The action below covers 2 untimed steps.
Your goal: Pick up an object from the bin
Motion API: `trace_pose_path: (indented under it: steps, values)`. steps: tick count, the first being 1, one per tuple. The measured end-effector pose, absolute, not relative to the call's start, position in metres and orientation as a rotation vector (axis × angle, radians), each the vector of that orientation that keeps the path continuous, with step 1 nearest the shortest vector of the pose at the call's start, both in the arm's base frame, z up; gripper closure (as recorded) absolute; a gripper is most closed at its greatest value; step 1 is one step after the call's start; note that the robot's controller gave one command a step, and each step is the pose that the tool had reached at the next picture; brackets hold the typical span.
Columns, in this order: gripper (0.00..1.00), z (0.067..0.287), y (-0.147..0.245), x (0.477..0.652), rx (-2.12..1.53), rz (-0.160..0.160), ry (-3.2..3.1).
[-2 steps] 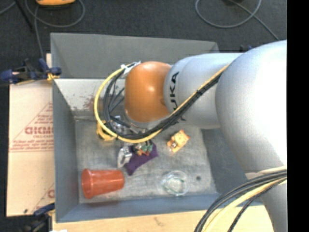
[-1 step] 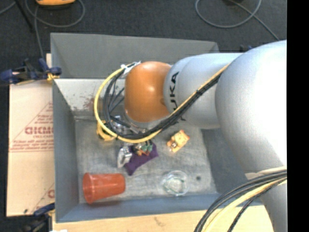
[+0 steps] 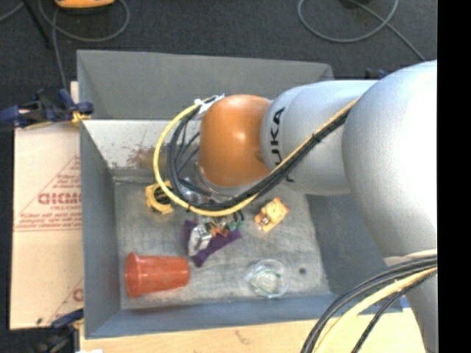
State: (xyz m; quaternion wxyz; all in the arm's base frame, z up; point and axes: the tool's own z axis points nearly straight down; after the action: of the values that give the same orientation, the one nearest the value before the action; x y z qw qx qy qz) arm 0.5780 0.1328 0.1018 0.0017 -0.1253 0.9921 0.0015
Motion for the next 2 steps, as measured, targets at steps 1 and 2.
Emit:
trace_pose_path:
  steps: [1, 2]
  values:
    - [0.0, 0.108, 0.089, 0.582, -0.773, -0.001, 3.04]
    - [1.0, 0.08, 0.076, 0.607, -0.924, -0.006, 3.009]
